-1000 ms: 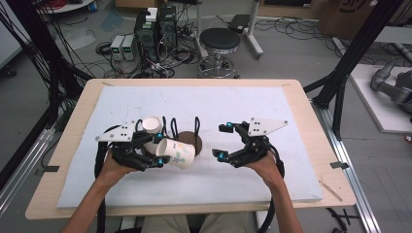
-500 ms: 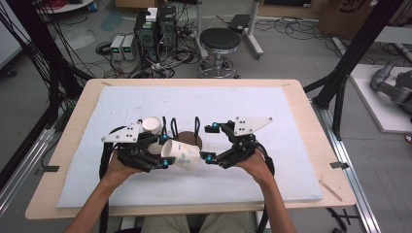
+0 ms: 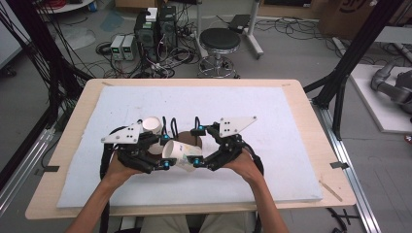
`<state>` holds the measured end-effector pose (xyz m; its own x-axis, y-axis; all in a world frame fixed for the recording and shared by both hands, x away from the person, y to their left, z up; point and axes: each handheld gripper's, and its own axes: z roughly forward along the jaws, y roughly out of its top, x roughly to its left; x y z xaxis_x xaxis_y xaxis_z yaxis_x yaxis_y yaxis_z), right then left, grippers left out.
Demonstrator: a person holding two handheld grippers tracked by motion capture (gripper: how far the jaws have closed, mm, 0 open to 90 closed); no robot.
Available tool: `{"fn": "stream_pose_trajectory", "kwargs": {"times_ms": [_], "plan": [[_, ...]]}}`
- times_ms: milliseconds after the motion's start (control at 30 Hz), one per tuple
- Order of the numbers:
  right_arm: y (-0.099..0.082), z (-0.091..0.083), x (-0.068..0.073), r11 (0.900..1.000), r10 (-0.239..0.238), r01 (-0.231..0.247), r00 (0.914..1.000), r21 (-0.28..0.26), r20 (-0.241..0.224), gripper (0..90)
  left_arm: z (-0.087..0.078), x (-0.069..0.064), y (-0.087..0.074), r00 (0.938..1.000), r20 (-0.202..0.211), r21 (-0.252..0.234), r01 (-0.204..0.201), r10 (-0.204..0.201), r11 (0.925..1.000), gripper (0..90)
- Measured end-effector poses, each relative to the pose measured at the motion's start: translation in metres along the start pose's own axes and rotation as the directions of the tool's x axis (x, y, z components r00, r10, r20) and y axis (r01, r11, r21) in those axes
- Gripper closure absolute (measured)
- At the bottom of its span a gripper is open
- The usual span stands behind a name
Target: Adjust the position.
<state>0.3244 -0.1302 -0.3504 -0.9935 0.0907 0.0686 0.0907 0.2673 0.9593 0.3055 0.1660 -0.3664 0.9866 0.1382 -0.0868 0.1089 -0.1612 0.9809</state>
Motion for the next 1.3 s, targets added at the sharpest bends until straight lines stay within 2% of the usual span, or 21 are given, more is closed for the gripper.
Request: {"fn": "stream_pose_trajectory", "kwargs": {"times_ms": [433, 733, 1067, 1167, 1300], "plan": [[-0.001, 0.017, 0.002, 0.9998, -0.003, 0.004, 0.9983, 0.020, -0.058, 15.1, -0.001, -0.002, 0.009, 0.9999, 0.009, -0.023, -0.011, 0.011, 0.9997, 35.5], [-0.002, 0.022, 0.002, 0.9994, -0.002, 0.004, 0.9974, 0.033, -0.072, 15.7, -0.002, -0.002, 0.014, 0.9994, 0.032, -0.040, -0.009, 0.010, 0.9992, 35.5], [-0.005, 0.027, 0.002, 0.9992, 0.010, -0.006, 0.9963, 0.039, -0.086, 16.2, -0.005, -0.003, 0.019, 0.9995, 0.026, -0.047, -0.017, 0.019, 0.9988, 35.5], [-0.005, 0.028, 0.002, 0.9994, 0.010, -0.007, 0.9954, 0.034, -0.095, 16.9, -0.005, -0.003, 0.019, 0.9994, 0.027, -0.044, -0.019, 0.021, 0.9988, 35.4], [-0.006, 0.027, 0.003, 0.9995, 0.007, -0.004, 0.9949, 0.031, -0.100, 22.8, -0.005, -0.003, 0.019, 0.9994, 0.031, -0.040, -0.017, 0.019, 0.9990, 35.5]]}}
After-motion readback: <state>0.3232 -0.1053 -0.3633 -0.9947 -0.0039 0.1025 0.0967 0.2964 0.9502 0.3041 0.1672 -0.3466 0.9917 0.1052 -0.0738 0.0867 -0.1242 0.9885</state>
